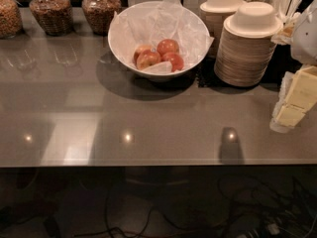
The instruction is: Pick apple from white bowl
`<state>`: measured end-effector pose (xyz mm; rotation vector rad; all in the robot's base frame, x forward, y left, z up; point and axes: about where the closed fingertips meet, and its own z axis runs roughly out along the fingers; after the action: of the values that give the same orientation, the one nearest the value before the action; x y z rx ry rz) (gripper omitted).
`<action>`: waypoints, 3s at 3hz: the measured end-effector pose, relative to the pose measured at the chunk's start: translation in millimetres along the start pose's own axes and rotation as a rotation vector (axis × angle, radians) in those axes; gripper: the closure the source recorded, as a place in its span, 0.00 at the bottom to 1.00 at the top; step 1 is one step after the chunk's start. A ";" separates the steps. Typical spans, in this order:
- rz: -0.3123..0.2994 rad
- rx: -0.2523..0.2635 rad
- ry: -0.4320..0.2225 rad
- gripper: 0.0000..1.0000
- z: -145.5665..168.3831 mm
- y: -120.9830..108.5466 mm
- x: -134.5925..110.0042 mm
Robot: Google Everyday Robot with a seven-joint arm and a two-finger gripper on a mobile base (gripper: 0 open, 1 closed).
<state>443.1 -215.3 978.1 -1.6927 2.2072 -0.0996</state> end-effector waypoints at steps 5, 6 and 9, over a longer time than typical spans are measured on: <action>-0.009 0.122 -0.386 0.00 55.3 -115.3 -128.0; -0.019 0.110 -0.403 0.00 70.1 -127.3 -159.2; 0.039 0.165 -0.422 0.00 97.9 -149.3 -218.2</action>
Offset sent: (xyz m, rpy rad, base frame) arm 0.0983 0.0457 0.0038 0.2801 -0.2263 0.0237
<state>660.1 -35.2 978.2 -1.4270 1.8627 0.0775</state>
